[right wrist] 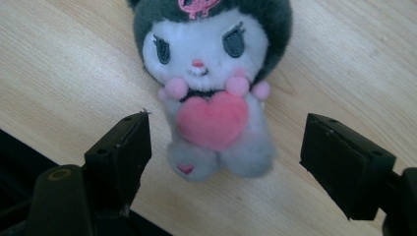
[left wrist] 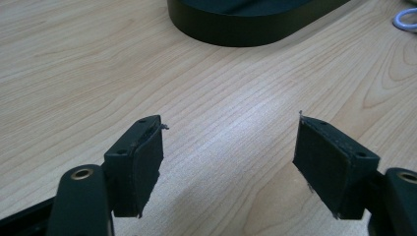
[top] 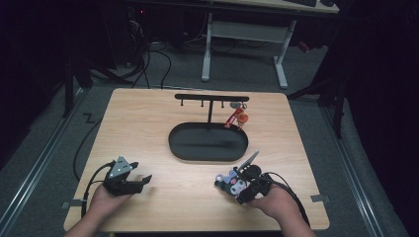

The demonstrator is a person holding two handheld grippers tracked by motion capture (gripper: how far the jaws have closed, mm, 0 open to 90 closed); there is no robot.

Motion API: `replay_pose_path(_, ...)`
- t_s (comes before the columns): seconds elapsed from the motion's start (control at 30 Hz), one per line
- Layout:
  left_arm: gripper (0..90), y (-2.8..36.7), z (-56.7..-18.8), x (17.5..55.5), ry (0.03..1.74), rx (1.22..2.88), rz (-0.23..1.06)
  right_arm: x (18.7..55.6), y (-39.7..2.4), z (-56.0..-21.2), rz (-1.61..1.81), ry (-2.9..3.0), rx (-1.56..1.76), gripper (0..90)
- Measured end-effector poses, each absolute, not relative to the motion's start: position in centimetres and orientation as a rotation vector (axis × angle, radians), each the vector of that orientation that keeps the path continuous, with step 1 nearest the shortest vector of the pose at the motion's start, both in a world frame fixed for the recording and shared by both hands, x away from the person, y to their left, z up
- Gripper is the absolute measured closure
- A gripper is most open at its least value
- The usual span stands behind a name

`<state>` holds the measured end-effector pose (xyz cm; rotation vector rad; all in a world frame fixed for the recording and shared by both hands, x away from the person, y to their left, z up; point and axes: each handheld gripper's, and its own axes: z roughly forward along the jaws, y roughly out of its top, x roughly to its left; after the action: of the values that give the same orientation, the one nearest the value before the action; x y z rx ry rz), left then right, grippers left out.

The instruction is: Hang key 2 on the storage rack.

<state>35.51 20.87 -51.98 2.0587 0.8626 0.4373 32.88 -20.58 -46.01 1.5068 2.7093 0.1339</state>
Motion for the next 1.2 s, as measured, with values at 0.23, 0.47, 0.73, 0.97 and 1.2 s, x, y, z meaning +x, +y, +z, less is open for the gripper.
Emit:
replay_pose_path(0.23, 27.3, 20.8, -52.0, 35.5, 0.857, 2.066, 0.438, 33.0, -20.1, -47.2, 0.115, 2.706, 1.538, 20.6)
replay_pose_path(0.47, 27.3, 20.7, -52.0, 35.5, 0.853, 2.071, 0.434, 33.1, -20.1, -48.5, 0.097, 2.735, 1.49, 28.5)
replay_pose_path(0.73, 27.3, 20.7, -52.0, 35.5, 0.849, 2.071, 0.431, 33.1, -19.8, -48.5, 0.078, 2.744, 1.497, 45.3)
replay_pose_path(0.97, 27.3, 20.6, -52.1, 35.6, 0.846, 2.07, 0.427, 33.1, -19.7, -48.5, 0.071, 2.743, 1.482, 47.0)
replay_pose_path(1.2, 27.3, 20.5, -52.1, 35.5, 0.845, 2.08, 0.425, 33.1, -19.6, -48.5, 0.076, 2.741, 1.478, 47.4)
